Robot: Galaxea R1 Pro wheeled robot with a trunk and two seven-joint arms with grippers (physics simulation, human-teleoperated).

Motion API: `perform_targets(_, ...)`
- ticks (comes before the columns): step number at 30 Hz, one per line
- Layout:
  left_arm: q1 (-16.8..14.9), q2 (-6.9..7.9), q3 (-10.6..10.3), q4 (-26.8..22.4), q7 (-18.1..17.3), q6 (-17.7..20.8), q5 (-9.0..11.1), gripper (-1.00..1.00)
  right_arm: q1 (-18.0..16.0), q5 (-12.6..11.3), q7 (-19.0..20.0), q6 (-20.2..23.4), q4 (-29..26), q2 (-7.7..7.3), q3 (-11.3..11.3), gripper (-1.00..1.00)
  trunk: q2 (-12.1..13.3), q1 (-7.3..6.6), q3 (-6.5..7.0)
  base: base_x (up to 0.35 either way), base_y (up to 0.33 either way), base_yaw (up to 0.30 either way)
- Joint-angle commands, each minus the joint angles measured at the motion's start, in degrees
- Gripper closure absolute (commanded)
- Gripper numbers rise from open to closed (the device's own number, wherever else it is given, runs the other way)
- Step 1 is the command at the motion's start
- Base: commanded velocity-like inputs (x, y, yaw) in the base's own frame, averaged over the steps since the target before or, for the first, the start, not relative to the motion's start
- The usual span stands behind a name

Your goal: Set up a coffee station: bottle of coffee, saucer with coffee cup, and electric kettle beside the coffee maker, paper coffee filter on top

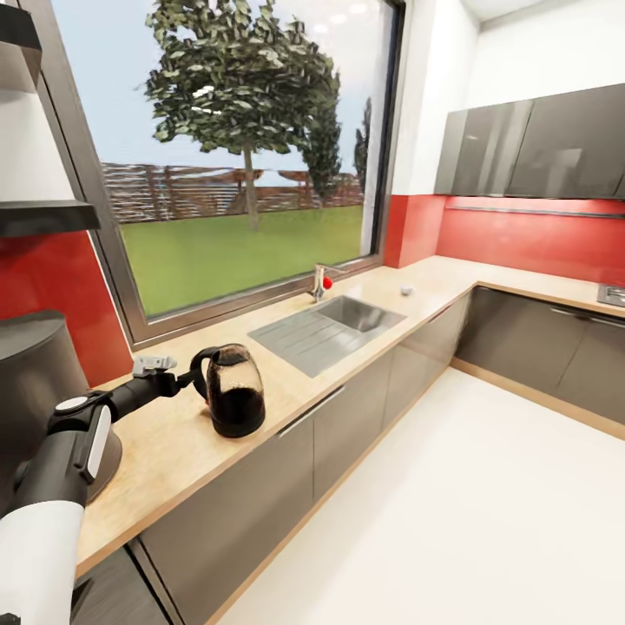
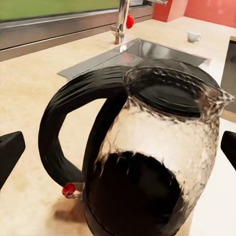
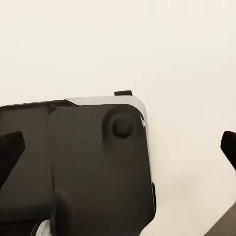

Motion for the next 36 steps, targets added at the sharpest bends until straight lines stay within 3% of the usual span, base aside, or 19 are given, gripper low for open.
perform_targets(1, -0.08, -0.04, 0.16, -0.06, -0.49, 0.19, -0.55, -1.00, -0.05, -0.20, 0.06, -0.23, 0.04, 0.03, -0.31, -1.00, -0.12, 0.06, -0.13, 0.255, 0.000, 0.000)
perform_targets(15, 1.05, -0.33, 0.25, 0.13, -0.49, 0.11, -0.47, -1.00, -0.05, -0.19, 0.10, -0.23, 0.04, 0.03, -0.31, -1.00, -0.12, 0.06, -0.13, 0.172, 0.000, 0.000)
perform_targets(27, 1.16, -0.05, 0.25, 2.73, -0.36, -0.03, -0.69, -1.00, -0.05, -0.14, 0.15, -0.23, 0.04, 0.07, -0.23, -1.00, -0.12, 0.06, -0.13, 0.008, 0.000, 0.000)
perform_targets(33, 1.16, 0.31, 0.40, 5.57, 0.17, -6.33, -0.73, -1.00, -0.05, -0.17, 0.15, -0.23, 0.04, 0.07, -0.22, -1.00, -0.12, 0.06, -0.13, 0.000, 0.000, 0.000)
perform_targets(36, 1.16, 0.32, 0.29, 6.24, 1.60, -7.63, -0.71, -1.00, -0.05, -0.14, 0.15, -0.23, 0.04, 0.06, -0.22, -1.00, -0.12, 0.06, -0.13, 0.000, 0.000, 0.000)
